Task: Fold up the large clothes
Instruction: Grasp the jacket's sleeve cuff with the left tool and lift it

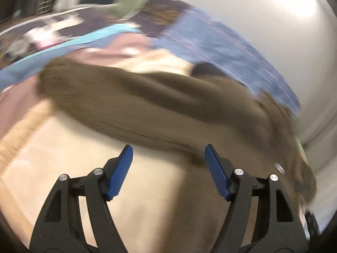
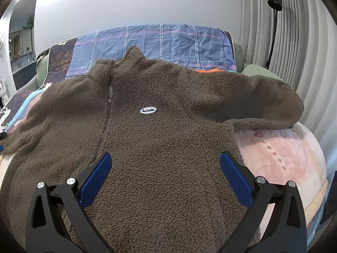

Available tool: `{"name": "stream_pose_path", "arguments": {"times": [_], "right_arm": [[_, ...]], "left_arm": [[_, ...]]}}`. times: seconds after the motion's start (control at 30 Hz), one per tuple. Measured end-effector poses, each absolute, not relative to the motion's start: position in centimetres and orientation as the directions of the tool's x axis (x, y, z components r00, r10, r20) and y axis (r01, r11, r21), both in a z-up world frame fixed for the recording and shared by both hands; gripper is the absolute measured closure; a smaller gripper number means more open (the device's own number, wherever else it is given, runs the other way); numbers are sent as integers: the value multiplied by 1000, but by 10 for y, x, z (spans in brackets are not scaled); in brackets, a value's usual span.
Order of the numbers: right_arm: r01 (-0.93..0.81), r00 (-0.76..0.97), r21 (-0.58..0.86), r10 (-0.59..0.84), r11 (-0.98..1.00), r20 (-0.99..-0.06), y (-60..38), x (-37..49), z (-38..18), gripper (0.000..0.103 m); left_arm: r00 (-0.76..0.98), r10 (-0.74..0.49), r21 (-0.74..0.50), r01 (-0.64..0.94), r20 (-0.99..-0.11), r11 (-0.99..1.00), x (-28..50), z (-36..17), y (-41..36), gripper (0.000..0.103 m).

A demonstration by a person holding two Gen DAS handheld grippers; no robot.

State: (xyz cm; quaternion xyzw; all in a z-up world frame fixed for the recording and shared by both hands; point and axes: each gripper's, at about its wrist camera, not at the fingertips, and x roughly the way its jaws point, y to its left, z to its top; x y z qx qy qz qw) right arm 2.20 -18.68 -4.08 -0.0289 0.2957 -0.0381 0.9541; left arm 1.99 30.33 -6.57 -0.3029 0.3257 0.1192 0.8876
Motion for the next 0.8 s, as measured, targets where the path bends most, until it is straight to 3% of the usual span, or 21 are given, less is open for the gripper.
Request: {"name": "stream_pose_path", "arguments": {"times": [0.13, 0.37, 0.43, 0.47, 0.5, 0.67, 0.8], "right_arm": [[49, 816, -96, -95, 994, -570, -185, 26, -42, 1], [65, 797, -109, -117, 992, -592, -186, 34, -49, 1], [69, 792, -107, -120, 992, -599, -187, 36, -51, 1], [72, 789, -107, -122, 992, -602, -188, 37, -51, 1], [75, 789, -108, -125, 991, -602, -190, 38, -51, 1], [102, 794, -109, -148, 989, -590, -201, 39, -49, 1], [120, 789, -76, -141, 990, -598, -209, 44, -50, 1]], "left_arm": [[733, 82, -533, -562, -675, 633, 16, -97, 389, 29], [739, 49, -608, -588, -672, 534, 25, -123, 447, 33], [755, 37, -637, -577, -654, 512, 33, -131, 458, 51], [773, 23, -658, -556, -635, 508, 39, -132, 461, 73], [786, 13, -672, -537, -618, 510, 41, -133, 462, 83], [851, 74, -622, -436, -520, 650, 51, -71, 430, 91], [919, -5, -560, -236, -394, 794, 75, 9, 364, 91]]}}
